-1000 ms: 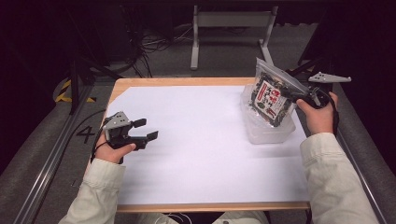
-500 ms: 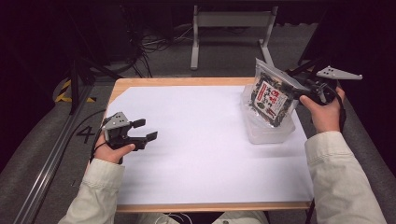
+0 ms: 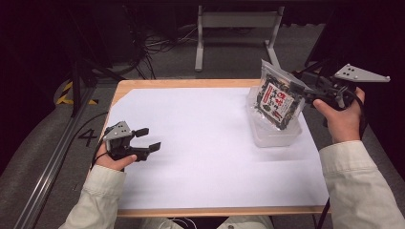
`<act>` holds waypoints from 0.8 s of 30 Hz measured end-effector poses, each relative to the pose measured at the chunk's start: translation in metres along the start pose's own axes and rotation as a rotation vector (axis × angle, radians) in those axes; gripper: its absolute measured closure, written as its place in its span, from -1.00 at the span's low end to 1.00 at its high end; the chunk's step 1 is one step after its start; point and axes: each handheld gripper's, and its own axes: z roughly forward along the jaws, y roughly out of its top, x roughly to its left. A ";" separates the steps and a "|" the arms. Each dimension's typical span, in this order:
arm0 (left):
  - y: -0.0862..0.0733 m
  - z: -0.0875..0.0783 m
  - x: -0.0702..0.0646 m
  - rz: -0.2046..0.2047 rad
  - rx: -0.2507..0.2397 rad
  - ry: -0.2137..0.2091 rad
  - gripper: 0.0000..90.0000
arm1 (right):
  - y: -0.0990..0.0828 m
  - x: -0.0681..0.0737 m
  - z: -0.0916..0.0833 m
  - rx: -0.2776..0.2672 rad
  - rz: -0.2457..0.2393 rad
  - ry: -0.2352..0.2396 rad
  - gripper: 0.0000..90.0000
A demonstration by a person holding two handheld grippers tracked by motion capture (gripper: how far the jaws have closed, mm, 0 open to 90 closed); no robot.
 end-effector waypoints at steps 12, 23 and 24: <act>-0.015 -0.011 -0.004 -0.016 -0.017 -0.021 -0.66 | -0.023 0.061 0.004 0.014 -0.009 0.179 -0.33; -0.014 -0.015 -0.008 -0.058 -0.063 -0.043 -0.71 | -0.054 0.085 0.015 0.026 0.010 0.257 -0.39; -0.014 -0.015 -0.009 -0.057 -0.067 -0.051 -0.72 | -0.057 0.086 0.015 0.025 0.014 0.259 -0.39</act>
